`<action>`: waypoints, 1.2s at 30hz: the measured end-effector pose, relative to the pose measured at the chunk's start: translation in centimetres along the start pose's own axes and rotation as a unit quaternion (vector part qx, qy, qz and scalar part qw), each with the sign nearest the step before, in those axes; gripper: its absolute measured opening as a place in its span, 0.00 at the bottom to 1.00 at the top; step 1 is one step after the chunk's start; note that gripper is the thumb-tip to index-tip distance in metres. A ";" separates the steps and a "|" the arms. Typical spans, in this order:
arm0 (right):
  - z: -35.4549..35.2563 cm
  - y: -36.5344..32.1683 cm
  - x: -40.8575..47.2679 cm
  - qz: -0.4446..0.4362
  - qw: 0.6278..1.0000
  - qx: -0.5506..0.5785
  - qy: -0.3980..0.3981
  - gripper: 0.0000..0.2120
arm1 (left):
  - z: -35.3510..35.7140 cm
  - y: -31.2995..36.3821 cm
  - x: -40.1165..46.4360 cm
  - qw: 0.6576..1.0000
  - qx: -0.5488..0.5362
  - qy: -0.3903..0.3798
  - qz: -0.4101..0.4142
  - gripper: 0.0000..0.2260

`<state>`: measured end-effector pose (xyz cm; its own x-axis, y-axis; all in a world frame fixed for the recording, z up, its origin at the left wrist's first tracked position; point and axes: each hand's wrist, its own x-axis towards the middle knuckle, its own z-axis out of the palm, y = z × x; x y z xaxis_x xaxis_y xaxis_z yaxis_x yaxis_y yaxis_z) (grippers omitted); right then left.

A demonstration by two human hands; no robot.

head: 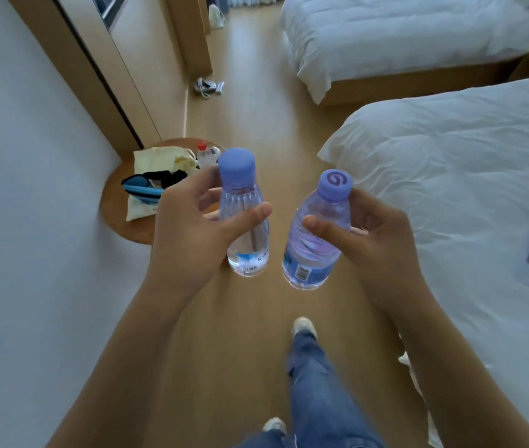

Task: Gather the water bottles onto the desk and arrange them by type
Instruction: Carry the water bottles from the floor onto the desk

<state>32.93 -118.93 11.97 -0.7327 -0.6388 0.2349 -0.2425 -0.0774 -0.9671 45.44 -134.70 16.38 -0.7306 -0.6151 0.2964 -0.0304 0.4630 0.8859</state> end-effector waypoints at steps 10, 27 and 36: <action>-4.1 5.9 29.8 -0.022 0.999 -0.016 -0.024 0.18 | 7.4 -6.4 27.5 0.999 -0.005 0.027 -0.019 0.18; -4.1 16.9 74.8 -0.018 0.998 -0.041 -0.038 0.24 | 12.8 -20.4 71.1 0.998 -0.039 0.048 -0.027 0.18; -2.3 21.6 98.8 0.015 0.999 -0.025 -0.028 0.20 | 12.6 -27.2 95.5 0.997 -0.041 0.055 -0.024 0.16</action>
<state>-46.17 -181.95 14.49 -0.7033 -0.6829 0.1976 -0.2532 -0.0192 -0.9672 -32.09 -198.00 16.11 -0.6497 -0.7043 0.2862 -0.0047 0.3802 0.9249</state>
